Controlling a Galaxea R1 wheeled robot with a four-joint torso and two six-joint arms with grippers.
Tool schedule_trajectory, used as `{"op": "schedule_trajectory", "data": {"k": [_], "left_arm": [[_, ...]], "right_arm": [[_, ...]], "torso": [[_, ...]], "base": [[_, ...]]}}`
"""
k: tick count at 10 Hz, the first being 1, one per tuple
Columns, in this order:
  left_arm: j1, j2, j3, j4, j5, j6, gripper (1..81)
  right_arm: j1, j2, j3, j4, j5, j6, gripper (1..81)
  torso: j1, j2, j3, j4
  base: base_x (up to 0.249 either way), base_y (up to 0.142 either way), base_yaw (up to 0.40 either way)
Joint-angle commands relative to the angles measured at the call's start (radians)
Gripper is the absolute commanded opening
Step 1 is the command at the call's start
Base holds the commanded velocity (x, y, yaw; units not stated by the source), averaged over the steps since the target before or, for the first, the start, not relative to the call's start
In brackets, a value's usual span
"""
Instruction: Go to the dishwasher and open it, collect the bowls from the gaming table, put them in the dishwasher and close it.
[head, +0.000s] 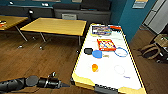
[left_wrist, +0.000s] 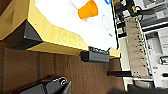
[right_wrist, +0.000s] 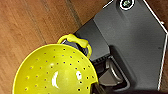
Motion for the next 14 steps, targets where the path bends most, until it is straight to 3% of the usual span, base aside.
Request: {"op": "schedule_trajectory", "data": {"k": [1,3,5,8,10,12,13,14], "left_arm": [[-0.156,0.073,-0.016,0.031,0.080,-0.012,81.1],[-0.174,0.165,-0.085,0.035,0.102,-0.012,81.1],[-0.206,0.266,-0.149,0.040,0.126,-0.026,81.1],[-0.278,0.375,-0.242,0.057,0.157,-0.118,81.1],[-0.323,0.452,-0.309,0.126,0.166,-0.221,81.1],[-0.366,0.533,-0.378,0.242,0.201,-0.383,81.1],[-0.373,0.561,-0.396,0.302,0.227,-0.446,81.1],[-0.377,0.585,-0.405,0.394,0.255,-0.532,81.1]], "right_arm": [[0.058,-0.116,0.021,-0.005,-0.047,0.003,1.0],[0.055,-0.172,0.024,-0.001,-0.046,0.009,1.0],[0.058,-0.159,0.021,-0.005,-0.049,0.009,1.0],[0.065,-0.123,0.012,-0.014,-0.052,0.008,1.0],[0.073,-0.099,-0.002,-0.014,-0.053,0.006,1.0],[0.075,-0.084,-0.016,-0.014,-0.056,0.005,1.0],[0.075,-0.081,-0.021,-0.014,-0.056,0.003,1.0],[0.075,-0.077,-0.024,-0.014,-0.056,0.003,1.0]], "torso": [[0.000,0.000,0.000,0.000],[0.000,0.000,0.000,0.000],[0.000,0.000,0.000,0.000],[0.000,0.000,0.000,0.000],[0.000,0.000,0.000,0.000],[0.000,0.000,-0.001,0.000],[0.001,0.000,-0.001,0.000],[0.001,0.001,-0.001,0.000]], "base": [[0.000,0.000,0.000],[0.000,0.000,0.000],[0.000,0.000,0.000],[0.000,0.000,0.000],[0.000,0.000,0.000],[0.000,0.000,0.000],[0.000,0.000,0.000],[0.000,0.000,0.000]]}}
